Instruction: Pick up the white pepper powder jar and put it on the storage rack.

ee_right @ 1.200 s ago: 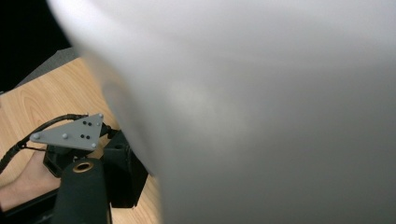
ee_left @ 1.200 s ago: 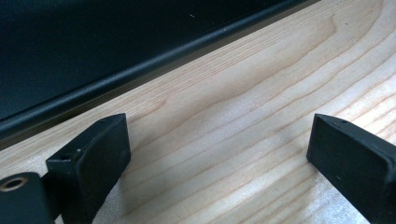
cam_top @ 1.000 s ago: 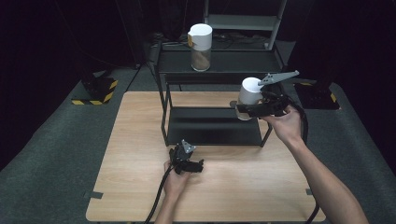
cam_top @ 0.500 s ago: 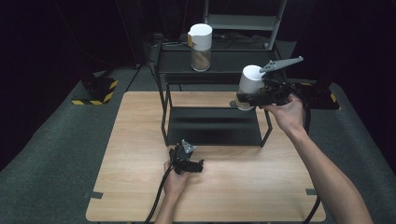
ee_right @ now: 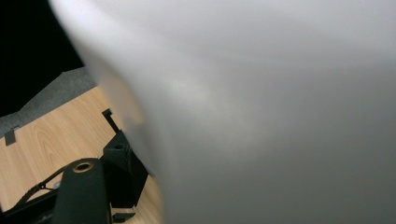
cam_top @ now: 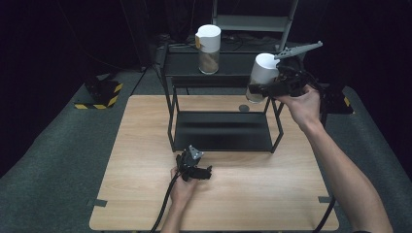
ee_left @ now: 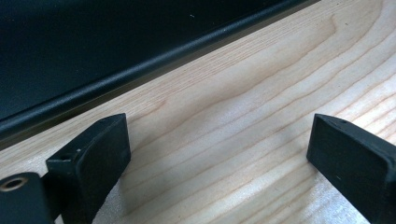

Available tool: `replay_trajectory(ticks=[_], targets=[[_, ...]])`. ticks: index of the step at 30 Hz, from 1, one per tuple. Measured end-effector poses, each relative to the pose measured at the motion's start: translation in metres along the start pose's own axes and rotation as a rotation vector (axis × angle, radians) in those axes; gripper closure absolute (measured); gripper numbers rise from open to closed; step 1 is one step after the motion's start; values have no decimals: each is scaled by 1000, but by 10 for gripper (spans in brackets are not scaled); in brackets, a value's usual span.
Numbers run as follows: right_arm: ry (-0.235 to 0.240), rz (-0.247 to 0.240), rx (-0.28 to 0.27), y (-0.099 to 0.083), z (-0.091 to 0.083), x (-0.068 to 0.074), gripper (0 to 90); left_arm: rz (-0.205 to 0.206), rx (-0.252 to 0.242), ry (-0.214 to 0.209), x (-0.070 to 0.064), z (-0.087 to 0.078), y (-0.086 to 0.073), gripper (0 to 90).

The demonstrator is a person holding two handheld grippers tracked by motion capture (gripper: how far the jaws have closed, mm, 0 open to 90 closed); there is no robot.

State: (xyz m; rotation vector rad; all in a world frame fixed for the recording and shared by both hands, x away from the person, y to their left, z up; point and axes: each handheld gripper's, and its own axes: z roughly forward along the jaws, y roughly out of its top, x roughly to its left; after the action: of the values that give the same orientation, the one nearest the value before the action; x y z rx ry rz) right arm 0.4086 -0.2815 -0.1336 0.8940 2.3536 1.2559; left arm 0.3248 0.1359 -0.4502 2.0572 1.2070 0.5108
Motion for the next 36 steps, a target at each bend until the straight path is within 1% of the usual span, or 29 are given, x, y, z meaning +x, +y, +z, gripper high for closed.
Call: replay_trajectory(ticks=[11,19,26,28,29,33,36], targets=[[-21,19,-1,20,-2,-5,302,0,-1,1,0,0,0,62],[-55,29,15,42,3,-6,302,-2,-1,0,0,0,0,62],[-93,51,37,60,15,-6,302,-1,0,0,0,0,0,62],[-99,52,41,62,17,-6,302,-3,-1,-2,0,0,0,61],[-115,62,48,67,22,-6,302,-1,0,-2,0,0,0,61],[-127,89,41,71,31,-8,302,-2,0,-3,0,0,0,61],[-151,108,43,75,37,-9,302,-1,0,-3,0,0,0,61]])
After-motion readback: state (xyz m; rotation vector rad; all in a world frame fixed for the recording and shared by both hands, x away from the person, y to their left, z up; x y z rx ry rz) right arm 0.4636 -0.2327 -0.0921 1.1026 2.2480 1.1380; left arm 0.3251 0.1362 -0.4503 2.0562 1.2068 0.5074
